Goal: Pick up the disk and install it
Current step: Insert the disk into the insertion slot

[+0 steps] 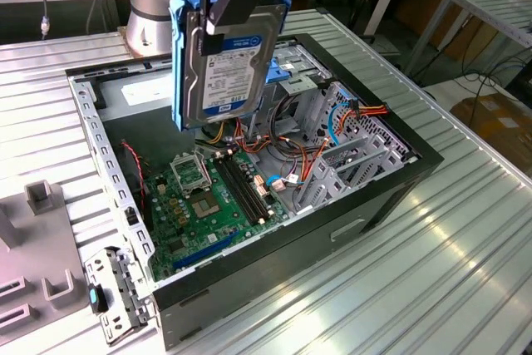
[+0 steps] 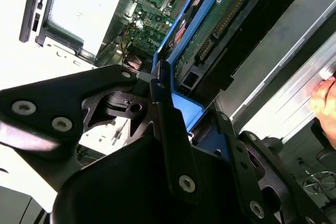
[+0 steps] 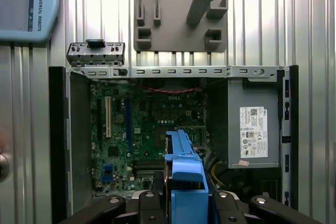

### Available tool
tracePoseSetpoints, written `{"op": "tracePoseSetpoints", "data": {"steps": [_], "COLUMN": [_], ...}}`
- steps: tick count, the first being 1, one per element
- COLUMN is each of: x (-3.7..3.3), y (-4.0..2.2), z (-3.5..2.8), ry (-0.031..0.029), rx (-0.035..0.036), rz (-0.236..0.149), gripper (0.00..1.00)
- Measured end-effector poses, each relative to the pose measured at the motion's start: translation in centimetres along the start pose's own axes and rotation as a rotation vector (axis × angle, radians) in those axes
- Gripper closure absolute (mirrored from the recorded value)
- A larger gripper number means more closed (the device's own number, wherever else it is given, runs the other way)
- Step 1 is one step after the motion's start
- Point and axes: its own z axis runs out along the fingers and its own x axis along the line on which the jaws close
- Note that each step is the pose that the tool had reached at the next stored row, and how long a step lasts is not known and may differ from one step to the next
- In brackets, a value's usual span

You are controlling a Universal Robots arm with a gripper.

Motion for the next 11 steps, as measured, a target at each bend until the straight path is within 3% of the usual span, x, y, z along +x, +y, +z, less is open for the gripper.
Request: {"op": "tracePoseSetpoints", "data": {"steps": [11], "x": [1.31], "y": [-0.19], "z": [-0.03], "ry": [0.0000], "rx": [0.0001], "rz": [0.000], "gripper": [0.63]}}
